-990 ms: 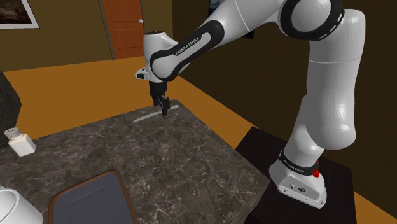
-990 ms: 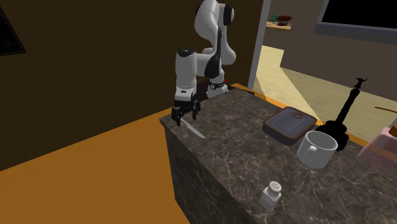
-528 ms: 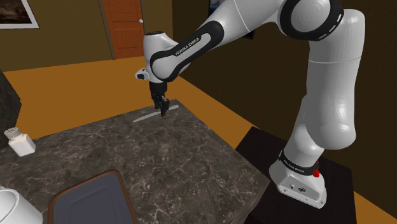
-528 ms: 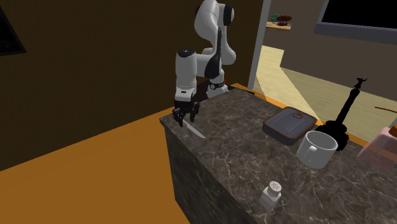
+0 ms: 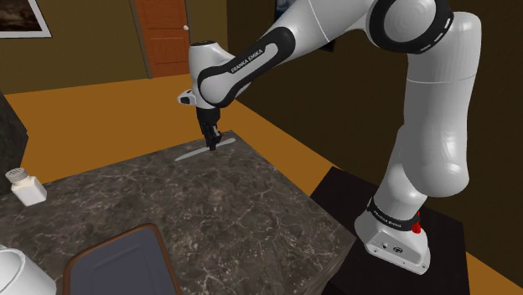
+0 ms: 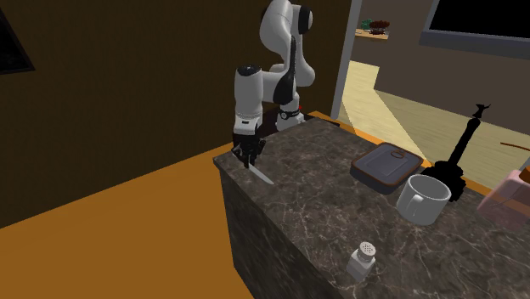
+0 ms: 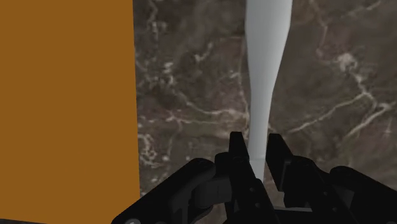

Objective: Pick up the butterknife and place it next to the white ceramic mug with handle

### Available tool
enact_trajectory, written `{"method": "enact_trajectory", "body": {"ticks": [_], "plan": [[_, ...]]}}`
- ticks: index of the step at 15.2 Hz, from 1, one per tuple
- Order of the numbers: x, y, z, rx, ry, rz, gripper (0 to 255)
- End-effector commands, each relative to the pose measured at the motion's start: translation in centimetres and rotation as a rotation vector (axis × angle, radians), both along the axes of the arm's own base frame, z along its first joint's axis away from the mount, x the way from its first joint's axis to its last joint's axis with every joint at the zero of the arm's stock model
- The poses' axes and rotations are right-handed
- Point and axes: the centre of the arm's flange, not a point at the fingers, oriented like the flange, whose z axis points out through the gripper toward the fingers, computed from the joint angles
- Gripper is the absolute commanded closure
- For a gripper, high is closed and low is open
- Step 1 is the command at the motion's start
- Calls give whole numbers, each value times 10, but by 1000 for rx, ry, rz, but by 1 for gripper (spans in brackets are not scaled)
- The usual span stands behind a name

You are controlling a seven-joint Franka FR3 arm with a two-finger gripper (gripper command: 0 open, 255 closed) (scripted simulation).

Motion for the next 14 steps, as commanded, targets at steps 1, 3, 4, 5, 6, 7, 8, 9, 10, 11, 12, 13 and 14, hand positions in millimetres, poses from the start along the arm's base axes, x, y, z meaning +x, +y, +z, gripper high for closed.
{"method": "enact_trajectory", "body": {"ticks": [1,3,4,5,6,7,8,9,10,11,12,13,14], "plan": [[0,-1,-2,-1,1,-1,255],[0,-1,9,-1,1,-1,255],[0,-1,14,-1,1,-1,255],[0,-1,20,-1,1,-1,255],[0,-1,25,-1,1,-1,255],[0,-1,30,-1,1,-1,255],[0,-1,35,-1,1,-1,255],[0,-1,41,-1,1,-1,255],[0,-1,46,-1,1,-1,255],[0,-1,51,-1,1,-1,255],[0,-1,57,-1,1,-1,255],[0,-1,62,-1,1,-1,255],[0,-1,67,-1,1,-1,255]]}}
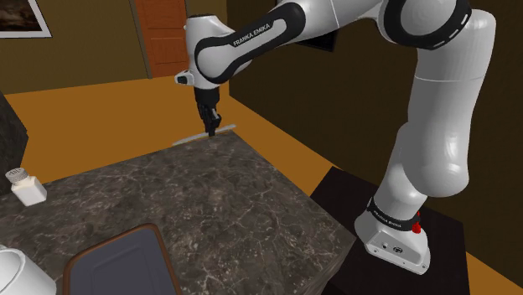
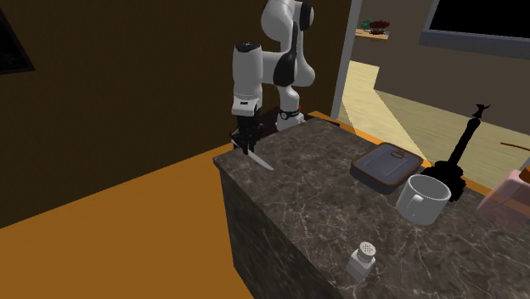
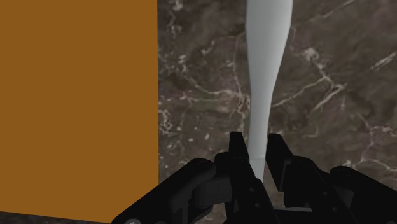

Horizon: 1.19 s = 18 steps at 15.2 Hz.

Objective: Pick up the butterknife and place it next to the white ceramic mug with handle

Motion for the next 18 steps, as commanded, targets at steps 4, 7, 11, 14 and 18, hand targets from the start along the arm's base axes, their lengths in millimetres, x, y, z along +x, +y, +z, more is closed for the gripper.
{"method": "enact_trajectory", "body": {"ticks": [4,7,11,14,18], "plan": [[1,0,26,0,0,0,255],[1,0,42,0,0,0,255],[1,0,63,0,0,0,255],[1,0,79,0,0,0,255],[1,0,100,0,0,0,255]]}}
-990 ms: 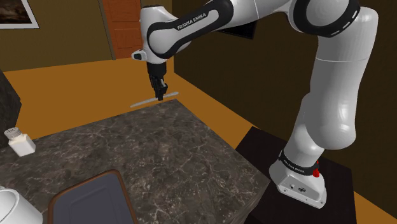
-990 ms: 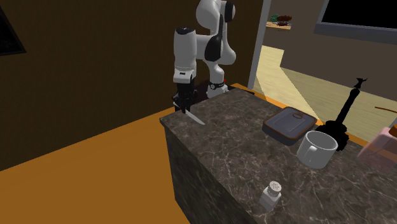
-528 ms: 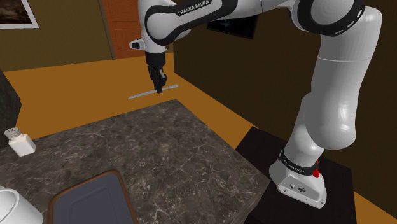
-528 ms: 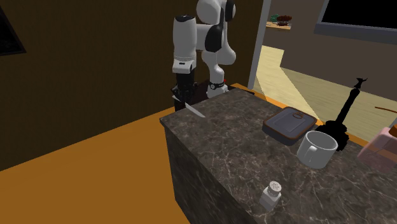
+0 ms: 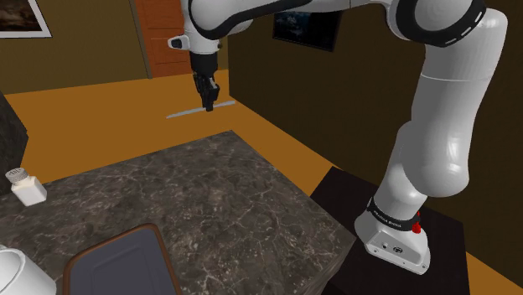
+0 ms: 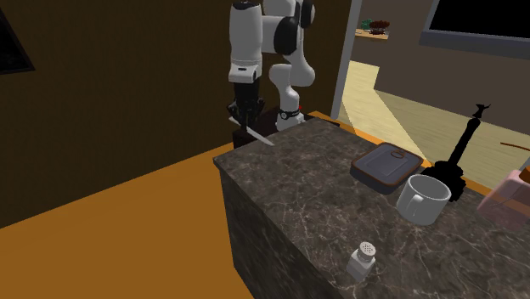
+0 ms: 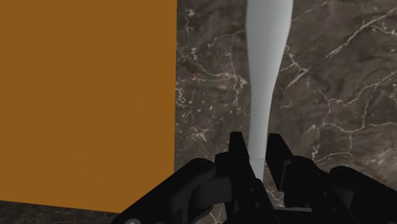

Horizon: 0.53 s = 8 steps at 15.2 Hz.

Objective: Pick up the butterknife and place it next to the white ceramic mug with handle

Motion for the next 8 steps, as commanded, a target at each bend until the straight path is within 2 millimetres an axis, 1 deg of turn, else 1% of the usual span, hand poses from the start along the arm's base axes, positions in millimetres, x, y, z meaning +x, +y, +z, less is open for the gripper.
{"method": "enact_trajectory", "body": {"ticks": [1,2,8], "plan": [[0,0,11,0,0,0,255],[0,0,14,0,0,0,255],[-10,79,14,0,0,0,255]]}}
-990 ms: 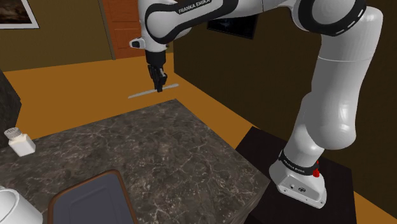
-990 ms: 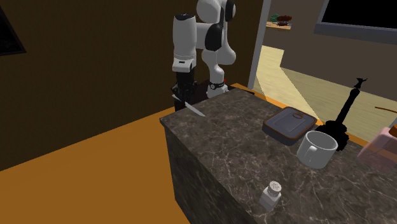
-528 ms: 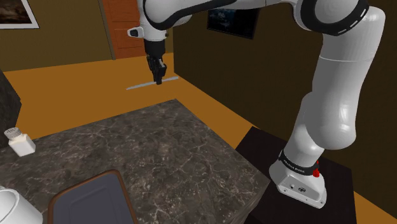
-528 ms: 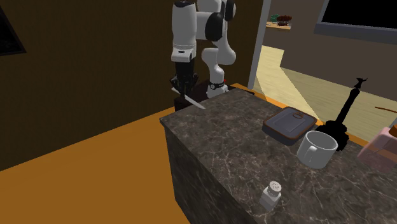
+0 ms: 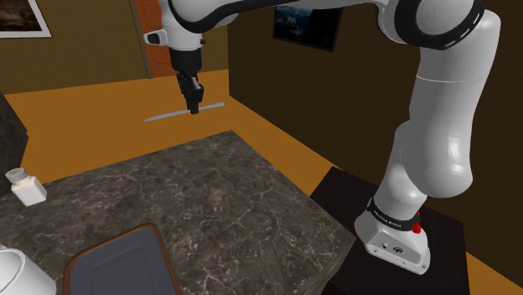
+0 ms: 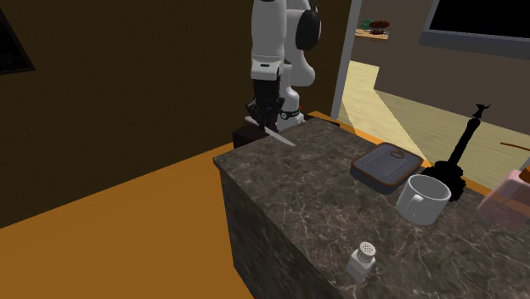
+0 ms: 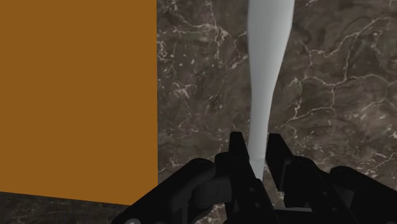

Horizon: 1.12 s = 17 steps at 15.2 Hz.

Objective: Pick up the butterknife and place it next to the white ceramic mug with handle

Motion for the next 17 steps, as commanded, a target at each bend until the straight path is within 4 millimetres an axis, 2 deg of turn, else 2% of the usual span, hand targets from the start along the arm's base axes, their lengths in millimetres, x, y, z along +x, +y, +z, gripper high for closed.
{"method": "enact_trajectory", "body": {"ticks": [1,17], "plan": [[0,26,-2,0,0,-1,255],[-27,235,-2,0,0,-1,255]]}}
